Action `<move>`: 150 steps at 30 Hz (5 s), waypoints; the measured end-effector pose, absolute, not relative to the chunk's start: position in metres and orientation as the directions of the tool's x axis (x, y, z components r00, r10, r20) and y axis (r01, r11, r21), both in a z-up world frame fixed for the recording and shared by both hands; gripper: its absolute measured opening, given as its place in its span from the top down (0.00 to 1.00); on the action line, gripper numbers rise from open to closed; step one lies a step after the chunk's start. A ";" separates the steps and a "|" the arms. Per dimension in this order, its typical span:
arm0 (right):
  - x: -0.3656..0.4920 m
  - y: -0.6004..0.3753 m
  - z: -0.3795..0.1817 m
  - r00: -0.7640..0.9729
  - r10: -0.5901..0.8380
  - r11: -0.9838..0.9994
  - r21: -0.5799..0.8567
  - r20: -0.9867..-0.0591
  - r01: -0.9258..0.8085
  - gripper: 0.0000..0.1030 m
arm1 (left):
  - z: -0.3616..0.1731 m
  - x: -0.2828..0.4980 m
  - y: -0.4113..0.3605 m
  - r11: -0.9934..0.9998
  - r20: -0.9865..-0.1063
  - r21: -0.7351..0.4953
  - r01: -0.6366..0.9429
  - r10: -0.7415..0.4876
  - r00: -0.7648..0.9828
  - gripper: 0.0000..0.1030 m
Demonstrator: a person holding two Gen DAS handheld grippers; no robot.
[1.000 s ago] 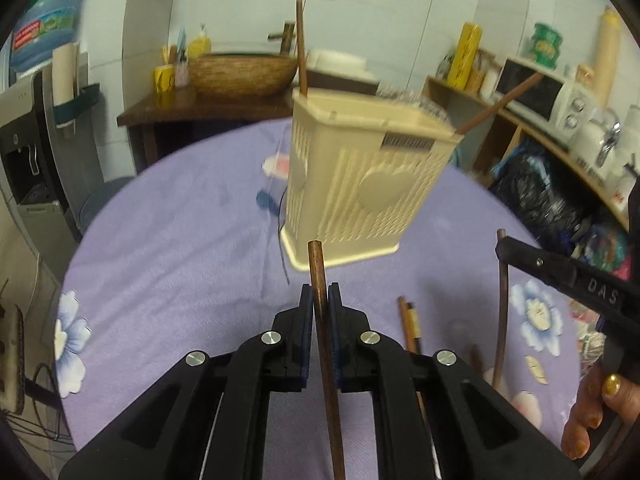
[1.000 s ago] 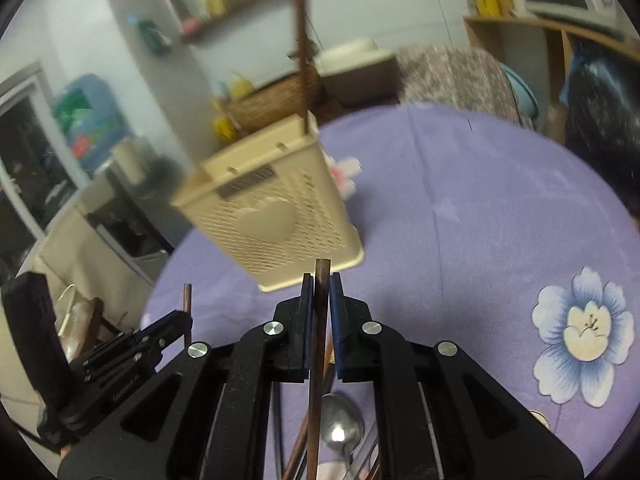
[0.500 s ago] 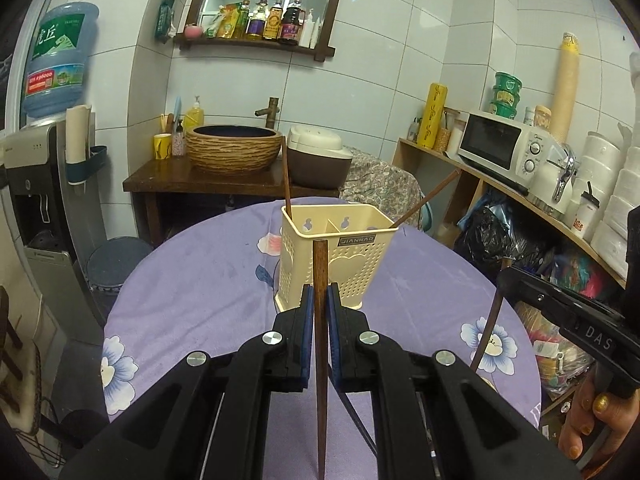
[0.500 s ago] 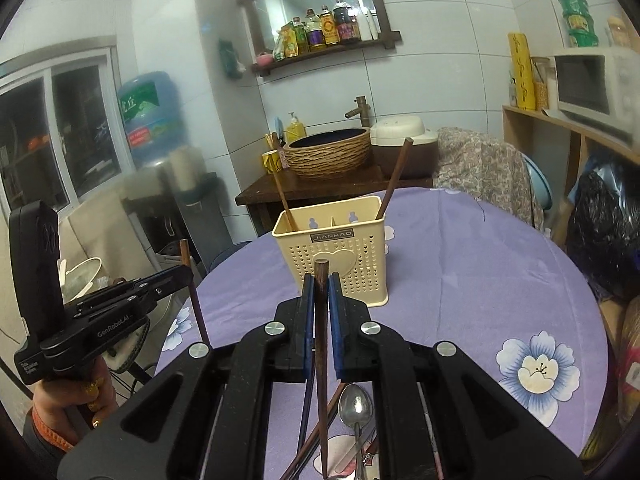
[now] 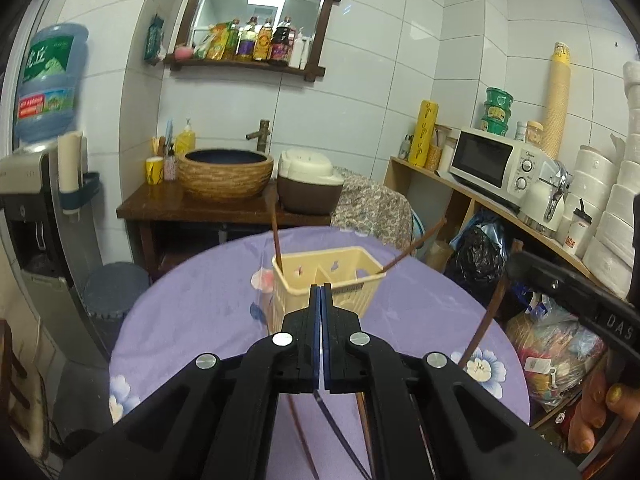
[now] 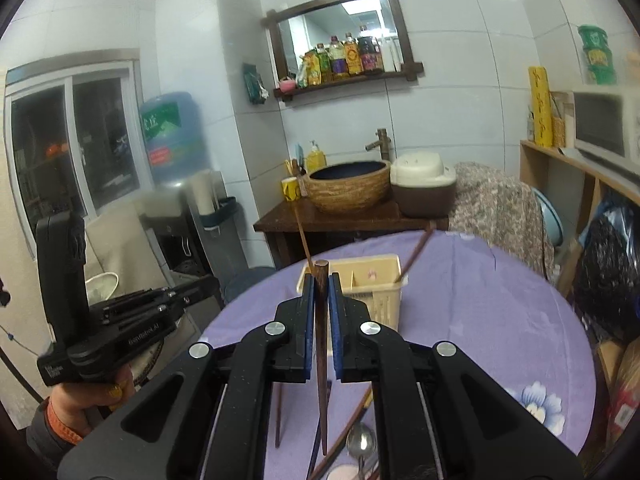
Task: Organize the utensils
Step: 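Lift both chopsticks and carry them over the utensil holder, then lower the chopsticks into the holder and open both tools, then return both tools to the utensils and close the right tool on the wooden-handled spoon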
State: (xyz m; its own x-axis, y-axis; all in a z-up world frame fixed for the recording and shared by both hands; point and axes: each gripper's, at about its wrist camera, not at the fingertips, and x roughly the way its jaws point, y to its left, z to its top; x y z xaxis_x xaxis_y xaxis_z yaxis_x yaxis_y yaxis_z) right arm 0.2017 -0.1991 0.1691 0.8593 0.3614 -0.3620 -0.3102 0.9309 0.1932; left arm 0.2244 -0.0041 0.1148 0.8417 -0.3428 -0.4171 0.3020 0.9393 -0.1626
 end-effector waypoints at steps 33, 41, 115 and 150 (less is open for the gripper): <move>0.216 -0.206 0.157 0.862 0.338 0.940 0.172 -0.377 -0.294 0.92 | -0.080 0.387 -0.019 0.998 -0.818 0.048 0.047 0.012 0.575 0.92; 0.215 -0.207 0.153 0.856 0.353 0.935 0.182 -0.376 -0.306 0.92 | -0.029 0.339 -0.002 0.990 -0.732 -0.102 0.093 -0.138 0.667 0.93; 0.232 -0.227 -0.011 0.725 0.040 0.999 0.051 -0.688 -0.008 0.22 | -0.044 0.214 -0.003 0.978 -0.690 -0.139 0.157 -0.209 0.693 0.34; 0.236 -0.225 -0.077 0.577 0.126 0.989 0.151 -0.807 -0.004 0.85 | -0.075 0.205 -0.037 0.973 -0.754 -0.097 0.210 -0.209 0.622 0.35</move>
